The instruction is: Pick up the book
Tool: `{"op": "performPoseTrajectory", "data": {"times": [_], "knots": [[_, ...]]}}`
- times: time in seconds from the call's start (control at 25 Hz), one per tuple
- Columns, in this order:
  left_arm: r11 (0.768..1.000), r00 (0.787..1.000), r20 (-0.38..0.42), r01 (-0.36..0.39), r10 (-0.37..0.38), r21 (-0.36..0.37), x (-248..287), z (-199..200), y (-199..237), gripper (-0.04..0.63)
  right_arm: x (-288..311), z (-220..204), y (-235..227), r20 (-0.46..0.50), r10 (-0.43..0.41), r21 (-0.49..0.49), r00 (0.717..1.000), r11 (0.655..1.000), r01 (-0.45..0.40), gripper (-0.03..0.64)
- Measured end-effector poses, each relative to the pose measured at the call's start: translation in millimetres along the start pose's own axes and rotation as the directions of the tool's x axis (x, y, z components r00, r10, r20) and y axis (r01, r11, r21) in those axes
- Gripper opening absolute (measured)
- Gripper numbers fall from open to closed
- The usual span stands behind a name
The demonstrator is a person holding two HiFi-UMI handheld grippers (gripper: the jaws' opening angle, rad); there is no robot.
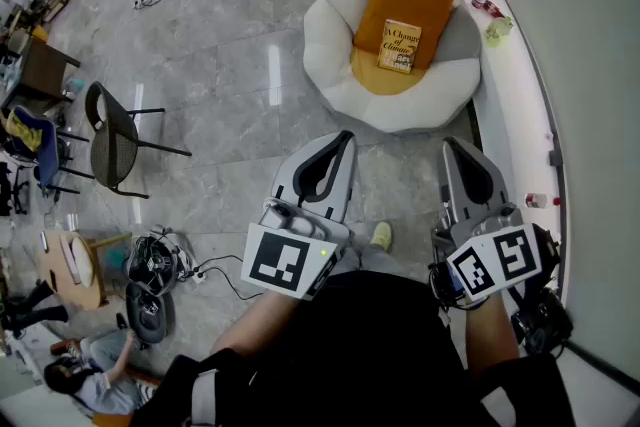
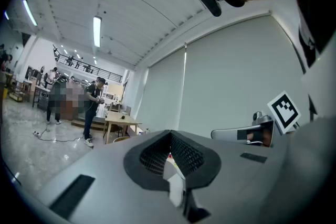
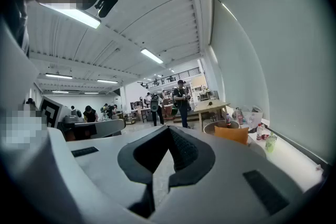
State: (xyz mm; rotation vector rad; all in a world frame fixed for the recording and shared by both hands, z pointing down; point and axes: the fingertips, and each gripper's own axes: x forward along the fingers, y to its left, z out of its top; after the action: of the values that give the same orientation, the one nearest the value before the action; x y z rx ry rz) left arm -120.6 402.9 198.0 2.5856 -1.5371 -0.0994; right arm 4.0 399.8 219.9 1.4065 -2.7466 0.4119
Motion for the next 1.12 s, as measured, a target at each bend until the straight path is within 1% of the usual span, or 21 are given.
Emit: {"op": "performPoseTrajectory", "data": {"times": [0.12, 0.2, 0.28, 0.36, 0.52, 0.68, 0.76, 0.92, 1.12], "knots": [[1.0, 1.0, 0.001, 0.012, -0.012, 0.019, -7, 2, -1, 0.005, -2, 1, 8, 0.009, 0.0, 0.021, 1.0, 1.0, 0.0, 0.009], [1.0, 1.0, -0.001, 0.014, -0.014, 0.016, -11, 2, 0, 0.005, -1, 2, 13, 0.016, 0.007, 0.041, 1.0, 0.999, -0.008, 0.009], [1.0, 1.0, -0.016, 0.009, -0.009, 0.016, -14, 0, 5, 0.005, 2, 3, 17, 0.021, 0.018, 0.064, 1.0, 0.998, -0.02, 0.009], [1.0, 0.999, -0.036, 0.001, 0.0, 0.025, -20, -1, 11, 0.005, 5, 4, 24, 0.019, 0.024, 0.06, 1.0, 0.998, -0.025, 0.009], [1.0, 1.0, -0.013, -0.019, 0.019, -0.007, -32, 0, 24, 0.005, 10, 11, 41, 0.023, 0.034, 0.023, 0.999, 0.999, -0.035, 0.009], [0.999, 0.999, 0.035, -0.035, 0.036, -0.004, -40, 3, 30, 0.005, 17, 8, 58, 0.018, 0.056, 0.004, 0.998, 0.998, -0.056, 0.009], [1.0, 0.999, 0.036, -0.029, 0.03, -0.002, -47, 2, 30, 0.005, 18, 5, 67, 0.015, 0.067, -0.004, 0.998, 0.998, -0.067, 0.009], [1.0, 1.0, 0.0, -0.002, 0.002, -0.02, -51, -10, 30, 0.005, 18, -2, 75, 0.006, 0.073, -0.005, 0.997, 0.997, -0.073, 0.009], [1.0, 1.0, -0.011, 0.02, -0.02, -0.009, -34, -12, 24, 0.005, 19, -10, 58, -0.001, 0.062, 0.02, 0.998, 0.998, -0.062, 0.009]]}}
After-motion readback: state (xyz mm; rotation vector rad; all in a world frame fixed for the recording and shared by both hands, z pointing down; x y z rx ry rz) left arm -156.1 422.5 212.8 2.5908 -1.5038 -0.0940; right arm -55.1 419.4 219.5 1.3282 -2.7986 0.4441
